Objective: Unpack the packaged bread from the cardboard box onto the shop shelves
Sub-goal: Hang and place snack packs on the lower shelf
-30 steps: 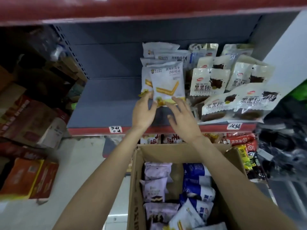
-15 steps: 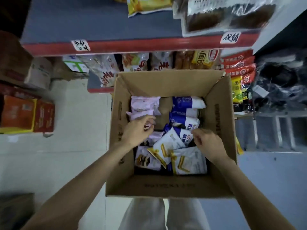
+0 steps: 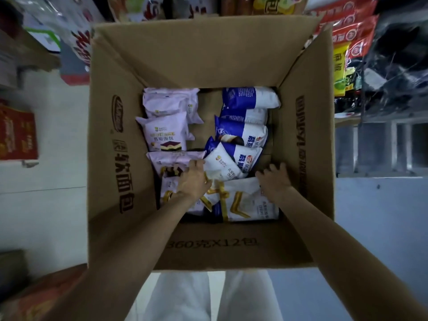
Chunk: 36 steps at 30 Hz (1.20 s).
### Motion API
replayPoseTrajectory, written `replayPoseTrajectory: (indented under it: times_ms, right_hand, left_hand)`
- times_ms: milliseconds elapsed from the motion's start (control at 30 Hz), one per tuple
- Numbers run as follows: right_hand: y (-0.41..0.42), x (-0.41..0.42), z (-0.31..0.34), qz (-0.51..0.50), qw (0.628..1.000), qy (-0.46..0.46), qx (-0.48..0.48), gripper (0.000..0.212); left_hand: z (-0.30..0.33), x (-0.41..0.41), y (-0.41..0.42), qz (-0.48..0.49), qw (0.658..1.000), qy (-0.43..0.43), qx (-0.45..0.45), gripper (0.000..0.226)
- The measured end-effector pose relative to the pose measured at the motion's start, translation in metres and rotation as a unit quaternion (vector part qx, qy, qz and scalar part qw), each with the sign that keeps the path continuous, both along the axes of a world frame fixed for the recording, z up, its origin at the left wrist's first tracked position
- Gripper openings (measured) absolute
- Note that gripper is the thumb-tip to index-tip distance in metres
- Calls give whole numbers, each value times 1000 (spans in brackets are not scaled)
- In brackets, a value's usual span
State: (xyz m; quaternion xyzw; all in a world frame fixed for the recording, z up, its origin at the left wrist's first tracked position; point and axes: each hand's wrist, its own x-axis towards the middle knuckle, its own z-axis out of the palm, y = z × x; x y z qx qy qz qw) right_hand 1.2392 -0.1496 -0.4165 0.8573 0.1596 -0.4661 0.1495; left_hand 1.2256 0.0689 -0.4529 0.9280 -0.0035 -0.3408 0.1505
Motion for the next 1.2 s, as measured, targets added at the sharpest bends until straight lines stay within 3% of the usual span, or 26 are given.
replayPoseTrajectory:
  times_ms: [67,167,267,367,533,733,1000,1100,1200]
  right_hand:
    - [-1,0,3,-30,998,-29,36,36]
    - [-2,4,12,-172,979,-32,104,20]
    - [-6,2,20,-304,937,-51,166,18]
    - [-6,-4,26,-354,900,-138,216,20]
    - [2,-6,33,-349,883,-226,218,34]
    - [6,0,62,-289,866,-314,259,27]
    - [17,20,172,-262,792,-441,331,7]
    - [29,34,217,-242,765,-472,366,6]
    - [47,53,258,-224,749,-488,387,20]
  left_hand:
    - [-1,-1,-3,17,1000,0,-1,68]
    - [-5,4,1,29,998,43,-30,78]
    - [-7,8,6,12,994,64,-83,56]
    - [-1,9,10,19,994,17,-110,39]
    - [15,4,21,68,986,-92,-119,38]
    - [60,12,39,163,964,-176,-117,37]
    - [176,37,85,283,906,-272,-158,22]
    - [217,43,105,300,882,-310,-192,13]
    - [255,53,124,302,856,-365,-209,10]
